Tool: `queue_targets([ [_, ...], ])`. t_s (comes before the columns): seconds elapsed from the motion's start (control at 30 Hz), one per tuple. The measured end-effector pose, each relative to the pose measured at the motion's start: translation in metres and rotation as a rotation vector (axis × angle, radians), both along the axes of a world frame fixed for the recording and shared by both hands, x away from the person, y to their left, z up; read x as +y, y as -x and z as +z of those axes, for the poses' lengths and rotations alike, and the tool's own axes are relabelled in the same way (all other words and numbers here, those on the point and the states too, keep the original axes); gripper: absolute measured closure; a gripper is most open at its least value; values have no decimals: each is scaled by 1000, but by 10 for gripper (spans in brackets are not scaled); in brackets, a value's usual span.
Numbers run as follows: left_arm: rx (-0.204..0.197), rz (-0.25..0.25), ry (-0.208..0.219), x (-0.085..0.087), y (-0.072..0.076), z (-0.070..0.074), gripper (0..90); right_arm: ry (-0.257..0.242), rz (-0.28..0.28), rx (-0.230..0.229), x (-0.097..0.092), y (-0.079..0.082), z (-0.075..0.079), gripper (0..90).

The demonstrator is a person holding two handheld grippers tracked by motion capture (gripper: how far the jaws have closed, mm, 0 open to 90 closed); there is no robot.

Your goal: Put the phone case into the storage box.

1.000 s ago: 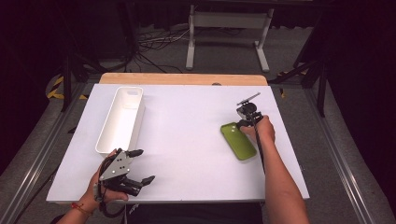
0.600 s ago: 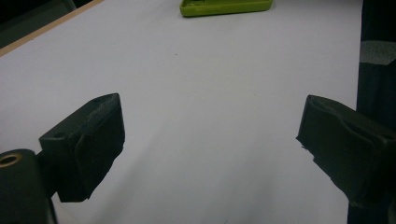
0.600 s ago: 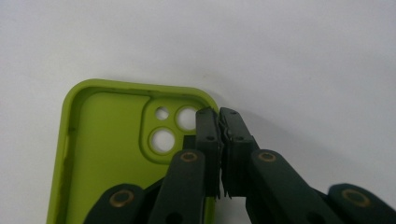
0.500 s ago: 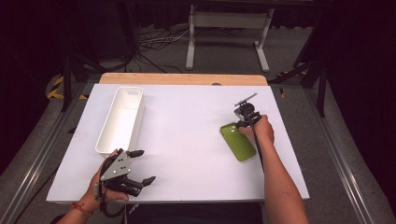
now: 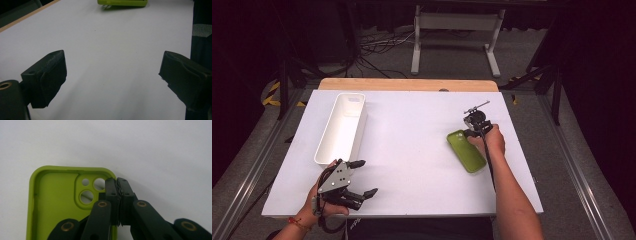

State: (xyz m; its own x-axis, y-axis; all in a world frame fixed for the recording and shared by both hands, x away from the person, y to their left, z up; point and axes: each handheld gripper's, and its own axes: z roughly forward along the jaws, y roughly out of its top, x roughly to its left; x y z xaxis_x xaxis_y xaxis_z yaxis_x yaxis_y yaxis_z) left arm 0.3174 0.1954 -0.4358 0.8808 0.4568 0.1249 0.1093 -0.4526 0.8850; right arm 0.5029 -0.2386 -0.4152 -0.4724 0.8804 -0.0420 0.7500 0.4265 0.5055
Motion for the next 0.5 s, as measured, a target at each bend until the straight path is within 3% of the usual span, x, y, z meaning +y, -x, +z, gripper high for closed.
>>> queue_targets([
  [0.1, -9, 2, -3, 1, 0, 1, 81, -42, -8, -57, -3, 8, 10, 888],
  [0.2, -9, 3, -4, 1, 0, 1, 81, -62, -15, -82, -5, 13, 14, 888],
  [0.27, -7, 7, -2, 0, 0, 1, 82, -79, -30, -137, -6, 21, 22, 888],
  [0.5, -9, 14, -3, 1, 0, 2, 83, -130, -65, -263, -7, 38, 31, 889],
])
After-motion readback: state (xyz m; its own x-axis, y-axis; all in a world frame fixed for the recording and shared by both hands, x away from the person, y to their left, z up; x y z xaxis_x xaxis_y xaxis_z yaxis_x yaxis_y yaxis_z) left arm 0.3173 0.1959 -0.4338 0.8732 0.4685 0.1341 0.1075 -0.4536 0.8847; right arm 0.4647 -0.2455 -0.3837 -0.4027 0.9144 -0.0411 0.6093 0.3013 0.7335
